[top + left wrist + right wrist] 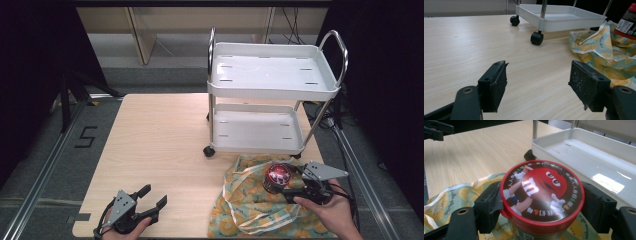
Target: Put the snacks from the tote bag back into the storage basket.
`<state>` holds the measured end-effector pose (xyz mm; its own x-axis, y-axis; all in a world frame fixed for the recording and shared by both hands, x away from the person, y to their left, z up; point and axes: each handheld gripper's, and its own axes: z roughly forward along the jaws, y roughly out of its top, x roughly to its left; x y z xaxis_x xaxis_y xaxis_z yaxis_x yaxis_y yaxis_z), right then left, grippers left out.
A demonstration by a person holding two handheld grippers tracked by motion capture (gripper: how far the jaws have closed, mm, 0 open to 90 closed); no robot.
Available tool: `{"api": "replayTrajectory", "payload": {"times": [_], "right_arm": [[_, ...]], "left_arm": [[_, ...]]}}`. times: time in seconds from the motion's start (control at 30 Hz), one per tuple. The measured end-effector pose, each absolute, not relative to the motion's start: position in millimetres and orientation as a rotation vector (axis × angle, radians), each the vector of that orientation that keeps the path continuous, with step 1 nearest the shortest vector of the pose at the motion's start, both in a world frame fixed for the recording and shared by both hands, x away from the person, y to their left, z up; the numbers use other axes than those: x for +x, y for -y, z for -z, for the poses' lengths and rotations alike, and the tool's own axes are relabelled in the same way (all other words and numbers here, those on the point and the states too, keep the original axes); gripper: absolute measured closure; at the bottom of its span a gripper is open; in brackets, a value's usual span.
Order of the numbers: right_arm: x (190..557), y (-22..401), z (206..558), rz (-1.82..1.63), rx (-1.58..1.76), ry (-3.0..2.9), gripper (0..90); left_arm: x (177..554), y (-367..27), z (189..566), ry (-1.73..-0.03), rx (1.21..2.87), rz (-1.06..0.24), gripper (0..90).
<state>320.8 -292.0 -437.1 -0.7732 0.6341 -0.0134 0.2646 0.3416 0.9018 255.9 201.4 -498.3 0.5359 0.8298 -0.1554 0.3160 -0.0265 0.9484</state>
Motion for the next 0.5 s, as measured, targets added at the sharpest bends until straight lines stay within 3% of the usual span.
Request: {"api": "replayTrajectory", "payload": {"times": [0.5], "right_arm": [[323.5, 292.9, 434.9, -1.408, 0.795, -2.256, 26.1]], "left_arm": [[255.6, -199.9, 498.2, -1.0, 1.602, -0.546, 29.4]]}}
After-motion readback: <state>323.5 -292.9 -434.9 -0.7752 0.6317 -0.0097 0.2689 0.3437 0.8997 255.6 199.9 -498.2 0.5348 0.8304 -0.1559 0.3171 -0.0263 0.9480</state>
